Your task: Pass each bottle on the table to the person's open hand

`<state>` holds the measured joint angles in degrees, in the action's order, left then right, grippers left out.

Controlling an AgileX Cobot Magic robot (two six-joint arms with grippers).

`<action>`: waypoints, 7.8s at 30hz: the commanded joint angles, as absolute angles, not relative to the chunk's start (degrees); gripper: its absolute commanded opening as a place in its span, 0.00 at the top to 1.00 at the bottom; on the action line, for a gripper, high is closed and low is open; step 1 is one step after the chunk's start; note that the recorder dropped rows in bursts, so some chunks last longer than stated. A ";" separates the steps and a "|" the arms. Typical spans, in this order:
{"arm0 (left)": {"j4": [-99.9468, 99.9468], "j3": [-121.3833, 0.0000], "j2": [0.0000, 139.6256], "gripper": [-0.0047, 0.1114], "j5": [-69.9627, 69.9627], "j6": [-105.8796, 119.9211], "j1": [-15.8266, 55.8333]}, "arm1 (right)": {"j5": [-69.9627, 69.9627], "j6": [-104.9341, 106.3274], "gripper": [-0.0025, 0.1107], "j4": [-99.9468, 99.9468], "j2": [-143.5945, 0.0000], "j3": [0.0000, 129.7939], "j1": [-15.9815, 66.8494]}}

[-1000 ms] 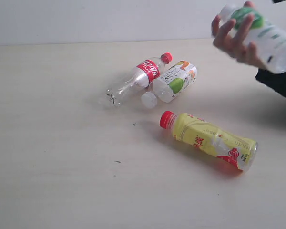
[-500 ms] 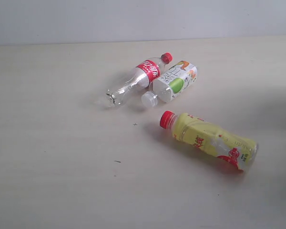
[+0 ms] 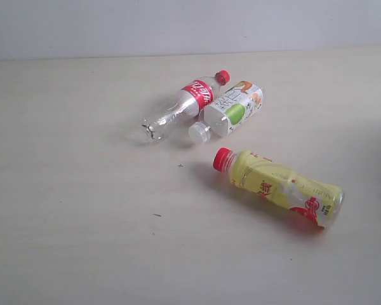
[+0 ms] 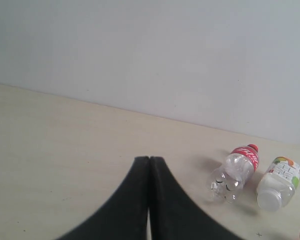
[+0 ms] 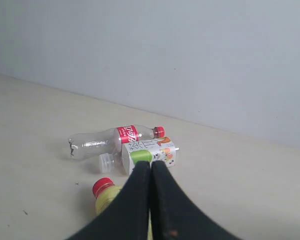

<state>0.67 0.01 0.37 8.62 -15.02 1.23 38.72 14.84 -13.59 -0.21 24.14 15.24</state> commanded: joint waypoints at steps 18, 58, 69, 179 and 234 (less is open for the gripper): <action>0.99 0.00 0.00 0.96 8.42 -14.79 1.56 | 37.78 -19.65 0.98 13.15 0.00 23.87 15.35; 0.99 0.00 0.00 0.96 8.42 -14.79 1.56 | 36.61 0.65 0.98 -0.73 -2.54 24.30 15.35; 0.99 0.00 0.00 0.96 8.42 -14.79 1.56 | 61.09 22.68 0.91 -19.51 -50.12 46.91 15.35; 0.99 0.00 0.00 0.96 8.42 -14.79 1.56 | 60.46 12.01 0.98 -0.84 -79.23 70.25 26.65; 0.99 0.00 0.00 0.96 8.42 -14.79 1.56 | 66.05 -3.08 0.92 0.00 -111.12 82.67 19.23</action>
<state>0.67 0.01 0.37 8.62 -15.02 1.23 66.39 -2.82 0.00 -110.96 82.22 19.58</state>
